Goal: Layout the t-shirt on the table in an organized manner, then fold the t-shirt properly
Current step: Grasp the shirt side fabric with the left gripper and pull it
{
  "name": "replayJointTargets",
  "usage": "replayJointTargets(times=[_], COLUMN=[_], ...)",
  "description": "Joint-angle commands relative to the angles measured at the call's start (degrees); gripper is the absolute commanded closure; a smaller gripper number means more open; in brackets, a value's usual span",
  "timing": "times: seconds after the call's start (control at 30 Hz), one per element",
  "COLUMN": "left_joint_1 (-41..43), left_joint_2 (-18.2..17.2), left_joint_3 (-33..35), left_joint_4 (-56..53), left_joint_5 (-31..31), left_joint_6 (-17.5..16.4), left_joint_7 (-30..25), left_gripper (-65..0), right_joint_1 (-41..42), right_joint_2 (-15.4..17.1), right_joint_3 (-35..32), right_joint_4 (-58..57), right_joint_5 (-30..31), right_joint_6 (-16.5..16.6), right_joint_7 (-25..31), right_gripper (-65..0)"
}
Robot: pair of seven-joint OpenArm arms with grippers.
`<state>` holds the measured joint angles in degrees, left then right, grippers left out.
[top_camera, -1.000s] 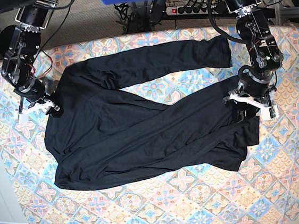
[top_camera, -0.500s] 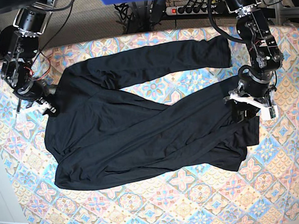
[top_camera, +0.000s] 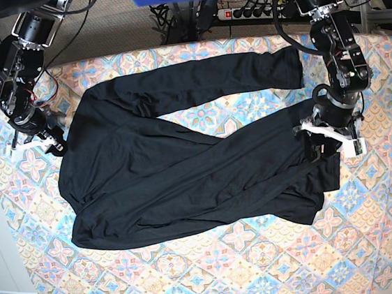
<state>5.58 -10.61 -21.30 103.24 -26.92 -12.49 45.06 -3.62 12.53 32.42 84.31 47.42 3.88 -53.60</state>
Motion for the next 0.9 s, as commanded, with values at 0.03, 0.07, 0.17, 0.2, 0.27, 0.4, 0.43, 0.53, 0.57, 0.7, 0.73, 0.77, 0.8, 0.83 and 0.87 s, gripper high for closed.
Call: replayJointTargets(times=[0.03, 0.07, 0.17, 0.2, 0.27, 0.4, 0.43, 0.53, 0.57, 0.7, 0.73, 0.77, 0.8, 0.83, 0.87], left_joint_1=[-0.35, -0.27, -0.27, -0.27, -0.27, -0.35, -0.35, -0.27, -0.27, -0.27, -0.27, -0.27, -0.18, -0.18, -0.18], left_joint_2=[-0.51, -0.51, -0.51, -0.51, -0.51, -0.51, -0.42, -0.42, -0.42, -0.42, -0.42, -0.42, -0.42, -0.33, -0.25], left_joint_3=[-0.19, -0.19, -0.19, -0.19, -0.19, -0.19, -0.19, -0.19, -0.19, -0.19, -0.19, -0.19, 0.07, 0.24, 0.33], left_joint_4=[1.07, 1.07, 1.07, 1.07, 1.07, 1.07, 1.07, 1.07, 1.07, 1.07, 1.07, 1.07, 1.07, 1.07, 1.07], left_joint_5=[-0.64, -0.64, -0.64, -0.64, -0.64, -1.00, -1.00, -1.00, -1.00, -0.82, -0.91, -1.00, -1.08, -1.08, -1.17], left_joint_6=[-0.21, -0.21, -0.21, -0.21, -0.21, -0.21, -0.21, -0.21, -0.21, -0.21, -0.21, -0.21, -0.21, -0.21, -0.21], left_joint_7=[-1.15, -1.15, -1.15, -1.15, -1.15, -1.15, -1.15, -1.15, -1.15, -0.88, -0.79, -0.71, -0.71, -0.71, -0.62], left_gripper=[-28.4, -28.4, -28.4, -28.4, -28.4, -28.4, -28.4, -28.4, -28.4, -28.4, -28.4, -28.4, -28.4, -28.4, -28.4], right_joint_1=[0.76, 0.76, 0.76, 0.76, 0.76, 0.76, 0.76, 0.76, 0.76, 0.76, 0.76, 0.76, 0.76, 0.76, 0.76], right_joint_2=[1.05, 1.05, 1.05, 1.05, 1.05, 1.05, 1.05, 1.05, 1.05, 1.05, 1.05, 1.05, 1.05, 1.05, 1.05], right_joint_3=[0.23, 0.23, 0.23, 0.23, 0.23, 0.15, 0.06, -0.12, -0.20, -0.20, -0.20, -0.20, -0.20, -0.20, -0.20], right_joint_4=[0.92, 0.92, 0.92, 0.92, 0.92, 0.92, 0.92, 0.92, 0.92, 0.92, 0.92, 0.92, 0.92, 0.92, 1.01], right_joint_5=[1.06, 1.06, 1.06, 1.06, 1.06, 1.06, 1.06, 1.06, 1.06, 1.06, 1.06, 1.06, 1.06, 1.06, 1.06], right_joint_6=[0.56, 0.56, 0.56, 0.56, 0.56, 0.56, 0.56, 0.56, 0.56, 0.56, 0.56, 0.56, 0.56, 0.56, 0.56], right_joint_7=[0.73, 0.73, 0.73, 0.73, 0.73, 0.73, 0.73, 0.37, 0.37, 0.37, 0.46, 0.37, 0.37, 0.37, 0.29], right_gripper=[-27.1, -27.1, -27.1, -27.1, -27.1, -27.1, -27.1, -27.1, -27.1, -27.1, -27.1, -27.1, -27.1, -27.1, -27.1])
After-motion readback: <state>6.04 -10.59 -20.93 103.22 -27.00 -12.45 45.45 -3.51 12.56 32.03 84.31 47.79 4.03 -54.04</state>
